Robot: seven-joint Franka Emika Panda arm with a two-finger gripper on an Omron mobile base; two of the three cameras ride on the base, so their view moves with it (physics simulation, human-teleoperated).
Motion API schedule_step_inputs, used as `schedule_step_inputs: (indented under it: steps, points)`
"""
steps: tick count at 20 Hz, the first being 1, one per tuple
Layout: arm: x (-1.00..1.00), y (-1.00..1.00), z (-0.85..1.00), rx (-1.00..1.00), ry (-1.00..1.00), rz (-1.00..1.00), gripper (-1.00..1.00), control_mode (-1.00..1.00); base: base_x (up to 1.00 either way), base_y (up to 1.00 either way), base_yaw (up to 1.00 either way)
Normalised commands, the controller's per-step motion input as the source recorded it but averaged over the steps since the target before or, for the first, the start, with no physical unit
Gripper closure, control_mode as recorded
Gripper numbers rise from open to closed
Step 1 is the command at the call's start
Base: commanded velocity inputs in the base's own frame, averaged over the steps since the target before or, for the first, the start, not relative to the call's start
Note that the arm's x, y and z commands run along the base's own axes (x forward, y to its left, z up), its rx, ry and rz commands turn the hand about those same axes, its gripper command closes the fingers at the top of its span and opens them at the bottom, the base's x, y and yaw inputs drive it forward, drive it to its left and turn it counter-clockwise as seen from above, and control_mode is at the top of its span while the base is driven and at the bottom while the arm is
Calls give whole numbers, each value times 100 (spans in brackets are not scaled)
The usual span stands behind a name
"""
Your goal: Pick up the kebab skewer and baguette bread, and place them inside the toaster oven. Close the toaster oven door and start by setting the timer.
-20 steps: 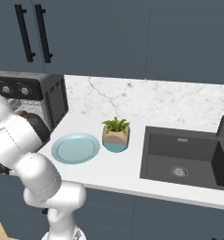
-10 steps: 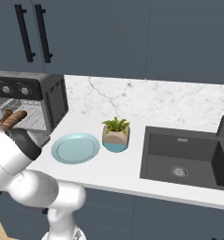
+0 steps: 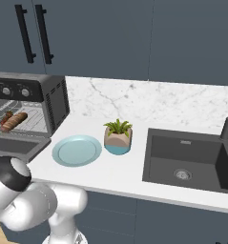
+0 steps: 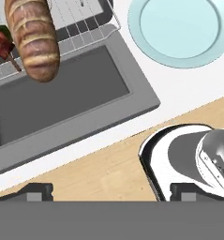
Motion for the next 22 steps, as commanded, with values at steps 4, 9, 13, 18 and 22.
schedule_step_inputs:
  steps: [4, 9, 13, 18, 22]
  points:
    - [0, -26, -35, 0, 0, 6, -100, -100, 0, 0, 0]
    - [0, -4, -36, 0, 5, 11, -100, -100, 0, 0, 0]
    - [37, 2, -25, 0, 5, 8, -100, -100, 0, 0, 0]
    - [54, 0, -9, -1, 2, 3, -100, -100, 0, 0, 0]
    - [11, 13, -36, -3, 0, 0, -100, -100, 0, 0, 0]
